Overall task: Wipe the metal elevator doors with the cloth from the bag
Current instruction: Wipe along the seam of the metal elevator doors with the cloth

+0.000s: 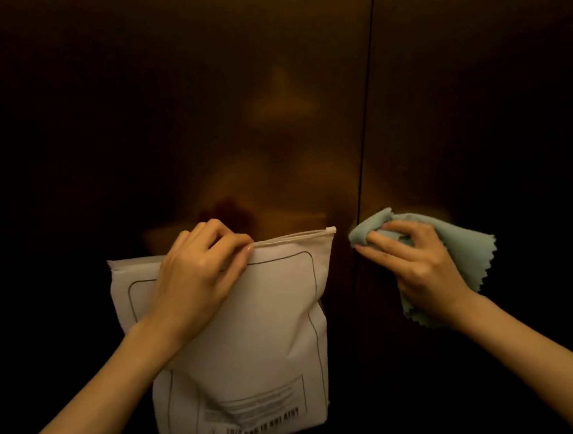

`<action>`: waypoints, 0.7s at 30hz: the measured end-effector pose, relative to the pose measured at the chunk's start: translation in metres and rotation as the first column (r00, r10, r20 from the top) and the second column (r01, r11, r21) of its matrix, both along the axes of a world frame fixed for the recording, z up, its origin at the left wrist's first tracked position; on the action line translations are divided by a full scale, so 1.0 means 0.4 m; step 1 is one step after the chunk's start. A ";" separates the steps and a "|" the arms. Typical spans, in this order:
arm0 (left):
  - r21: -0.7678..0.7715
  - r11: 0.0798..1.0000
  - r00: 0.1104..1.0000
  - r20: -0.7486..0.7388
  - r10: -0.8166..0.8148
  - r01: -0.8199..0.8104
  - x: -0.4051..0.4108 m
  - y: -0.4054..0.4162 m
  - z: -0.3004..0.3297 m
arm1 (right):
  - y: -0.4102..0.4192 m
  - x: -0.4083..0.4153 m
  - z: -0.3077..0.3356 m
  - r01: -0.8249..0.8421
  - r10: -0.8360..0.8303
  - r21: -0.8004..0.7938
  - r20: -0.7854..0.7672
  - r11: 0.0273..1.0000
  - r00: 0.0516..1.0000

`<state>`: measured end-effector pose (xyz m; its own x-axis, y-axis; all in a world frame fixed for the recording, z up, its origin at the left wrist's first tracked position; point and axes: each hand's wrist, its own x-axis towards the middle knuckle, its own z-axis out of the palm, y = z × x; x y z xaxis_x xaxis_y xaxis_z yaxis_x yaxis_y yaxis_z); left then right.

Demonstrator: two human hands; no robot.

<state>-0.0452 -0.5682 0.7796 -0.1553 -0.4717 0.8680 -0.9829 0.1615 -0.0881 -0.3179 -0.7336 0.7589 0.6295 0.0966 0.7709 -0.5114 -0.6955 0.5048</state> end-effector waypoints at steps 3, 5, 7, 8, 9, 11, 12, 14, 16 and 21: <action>0.071 0.997 0.999 -0.024 0.025 -0.023 -0.002 0.035 -0.072 | 0.010 -0.023 -0.125 0.015 -0.017 -0.014 -0.199 1.000 0.980; 0.115 0.992 0.998 -0.041 0.054 -0.049 -0.005 0.056 -0.113 | 0.003 -0.040 -0.187 0.020 -0.037 -0.057 -0.315 0.998 0.948; 0.147 0.987 0.996 -0.053 0.075 -0.066 -0.009 0.071 -0.147 | -0.017 -0.052 -0.231 0.006 -0.049 -0.107 -0.410 0.994 0.911; 0.159 0.984 0.995 -0.050 0.088 -0.079 -0.011 0.077 -0.162 | -0.025 -0.054 -0.239 0.000 -0.059 -0.132 -0.448 0.991 0.892; 0.171 0.981 0.994 -0.043 0.101 -0.092 -0.012 0.083 -0.176 | -0.028 -0.054 -0.233 -0.014 -0.057 -0.145 -0.477 0.989 0.877; 0.182 0.976 0.992 -0.032 0.124 -0.117 -0.015 0.092 -0.193 | -0.026 -0.045 -0.185 -0.047 -0.028 -0.152 -0.459 0.987 0.888; 0.187 0.975 0.991 -0.028 0.130 -0.123 -0.017 0.096 -0.194 | -0.020 -0.040 -0.146 -0.044 -0.019 -0.142 -0.418 0.989 0.908; 0.193 0.972 0.990 -0.017 0.138 -0.132 -0.023 0.100 -0.191 | -0.003 -0.031 -0.073 -0.022 -0.009 -0.101 -0.295 0.995 0.955; 0.199 0.970 0.989 -0.009 0.145 -0.140 -0.026 0.101 -0.186 | 0.011 -0.020 -0.032 0.030 -0.037 -0.036 -0.206 0.999 0.978; 0.218 0.964 0.986 -0.028 0.164 -0.154 -0.032 0.110 -0.195 | 0.022 -0.002 -0.095 0.050 -0.048 0.052 -0.044 0.997 0.998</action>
